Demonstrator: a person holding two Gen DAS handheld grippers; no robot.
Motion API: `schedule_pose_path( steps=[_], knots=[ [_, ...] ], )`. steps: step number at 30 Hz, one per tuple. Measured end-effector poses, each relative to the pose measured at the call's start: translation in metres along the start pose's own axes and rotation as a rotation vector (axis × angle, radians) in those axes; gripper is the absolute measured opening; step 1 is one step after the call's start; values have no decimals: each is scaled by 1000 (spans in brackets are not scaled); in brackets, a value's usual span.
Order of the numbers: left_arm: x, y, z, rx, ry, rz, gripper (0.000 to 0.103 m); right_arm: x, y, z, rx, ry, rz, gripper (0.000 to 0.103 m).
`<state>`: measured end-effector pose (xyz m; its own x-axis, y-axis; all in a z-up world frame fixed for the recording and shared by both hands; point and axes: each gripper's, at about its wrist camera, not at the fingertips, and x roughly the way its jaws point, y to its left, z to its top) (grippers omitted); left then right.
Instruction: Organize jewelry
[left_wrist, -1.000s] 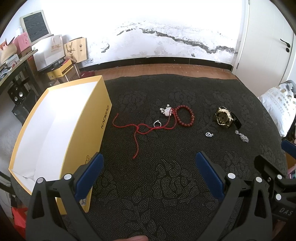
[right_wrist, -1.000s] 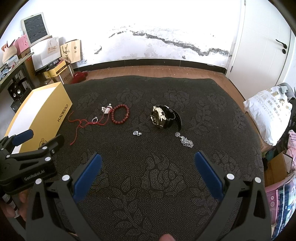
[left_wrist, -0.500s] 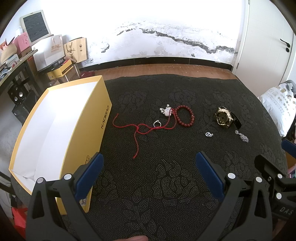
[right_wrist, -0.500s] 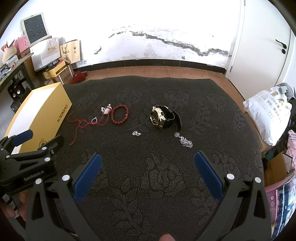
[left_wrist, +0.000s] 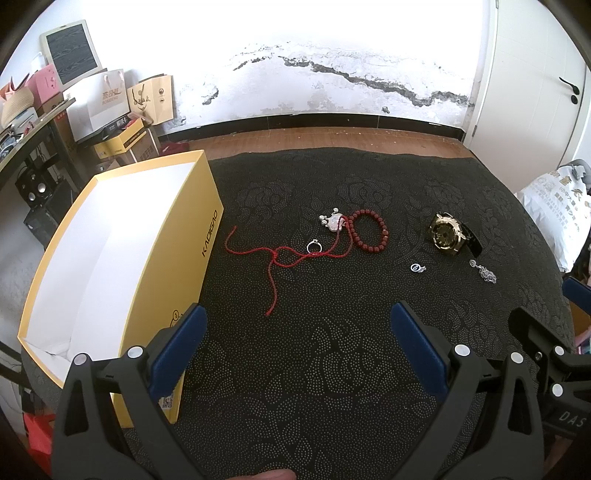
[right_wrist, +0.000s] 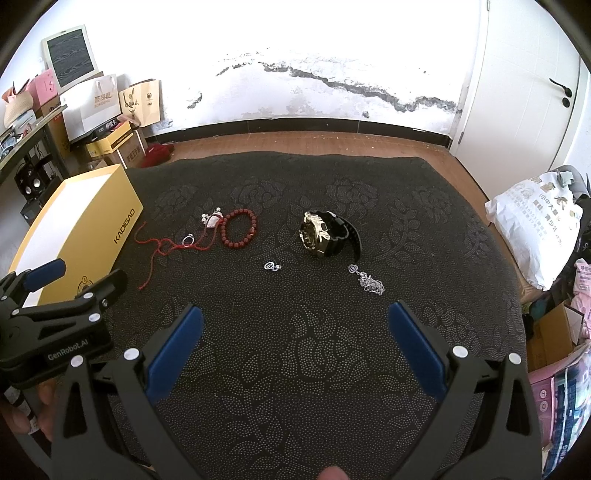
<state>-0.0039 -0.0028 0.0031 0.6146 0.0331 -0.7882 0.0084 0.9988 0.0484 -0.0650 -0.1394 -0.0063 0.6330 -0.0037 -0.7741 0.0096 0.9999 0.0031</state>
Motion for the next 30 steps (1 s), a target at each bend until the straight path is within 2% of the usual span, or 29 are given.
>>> schedule_pose_path(
  steps=[20,30],
  knots=[
    [6,1,1,-1,13,2,97,2,0,1,4,2,-1,97],
    [22,-8,6,8,24,16,97,5,-9,5,20,4,-7,97]
  ],
)
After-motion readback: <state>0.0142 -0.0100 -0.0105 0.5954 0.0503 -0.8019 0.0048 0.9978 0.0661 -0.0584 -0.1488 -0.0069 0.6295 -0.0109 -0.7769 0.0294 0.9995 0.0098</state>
